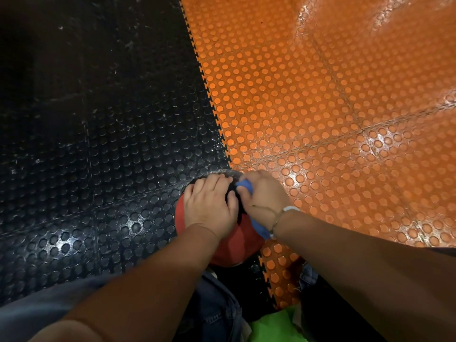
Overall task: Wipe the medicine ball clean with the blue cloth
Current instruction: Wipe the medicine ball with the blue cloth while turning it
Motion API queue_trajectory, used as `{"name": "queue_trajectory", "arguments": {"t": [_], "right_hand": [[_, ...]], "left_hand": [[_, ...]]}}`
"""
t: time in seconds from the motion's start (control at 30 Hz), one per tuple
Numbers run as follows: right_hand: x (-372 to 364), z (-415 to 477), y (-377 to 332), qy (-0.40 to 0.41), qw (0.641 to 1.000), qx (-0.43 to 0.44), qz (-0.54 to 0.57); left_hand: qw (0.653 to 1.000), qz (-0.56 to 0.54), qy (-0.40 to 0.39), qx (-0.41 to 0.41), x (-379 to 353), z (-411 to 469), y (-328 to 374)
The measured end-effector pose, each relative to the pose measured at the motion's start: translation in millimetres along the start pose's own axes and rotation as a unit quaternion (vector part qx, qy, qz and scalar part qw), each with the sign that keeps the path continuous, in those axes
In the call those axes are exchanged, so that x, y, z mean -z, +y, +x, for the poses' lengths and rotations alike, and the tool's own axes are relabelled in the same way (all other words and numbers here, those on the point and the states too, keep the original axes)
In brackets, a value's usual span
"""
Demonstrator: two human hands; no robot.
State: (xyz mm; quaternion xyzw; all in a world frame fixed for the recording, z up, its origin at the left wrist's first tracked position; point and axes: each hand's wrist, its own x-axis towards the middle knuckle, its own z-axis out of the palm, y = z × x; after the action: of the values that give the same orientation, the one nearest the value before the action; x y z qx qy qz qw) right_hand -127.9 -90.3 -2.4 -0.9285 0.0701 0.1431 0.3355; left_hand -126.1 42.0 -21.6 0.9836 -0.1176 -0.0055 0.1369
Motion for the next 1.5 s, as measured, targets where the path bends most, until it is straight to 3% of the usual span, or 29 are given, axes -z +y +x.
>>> {"name": "queue_trajectory", "arguments": {"t": [0.07,0.23,0.4,0.57,0.73,0.87,0.93,1.1,1.27,1.43,1.5], "right_hand": [[-1,0,-4,0.005,0.999,0.045,0.012],[4,7,29,-0.021,0.994,-0.107,0.011],[3,-7,18,0.030,0.997,0.060,0.033],[8,7,47,-0.016,0.996,-0.085,0.007],[6,-3,23,0.013,0.998,0.037,0.057],[11,4,45,-0.017,0.991,-0.122,0.053],[10,5,47,-0.028,0.985,-0.155,0.069],[0,-5,22,0.009,0.991,0.053,0.123],[2,4,42,-0.005,0.986,-0.105,0.126],[-6,-6,2,0.009,0.994,0.094,0.062],[-4,-2,15,0.015,0.995,0.056,0.080]], "left_hand": [[1.000,0.005,0.006,0.005,1,1,-3],[1.000,-0.016,0.001,0.008,-1,-3,5],[1.000,-0.012,-0.007,0.007,-4,-4,12],[1.000,-0.007,-0.005,-0.012,-6,-5,18],[1.000,-0.006,-0.001,0.007,-4,-6,12],[1.000,-0.021,-0.009,0.001,-1,-8,9],[1.000,-0.022,0.000,0.002,-2,-11,10],[0.998,-0.046,-0.007,0.046,1,-3,-2],[0.996,-0.065,-0.021,0.060,4,-2,-9],[0.993,-0.055,-0.015,0.100,3,-1,-10],[0.992,-0.063,-0.023,0.108,4,0,-10]]}}
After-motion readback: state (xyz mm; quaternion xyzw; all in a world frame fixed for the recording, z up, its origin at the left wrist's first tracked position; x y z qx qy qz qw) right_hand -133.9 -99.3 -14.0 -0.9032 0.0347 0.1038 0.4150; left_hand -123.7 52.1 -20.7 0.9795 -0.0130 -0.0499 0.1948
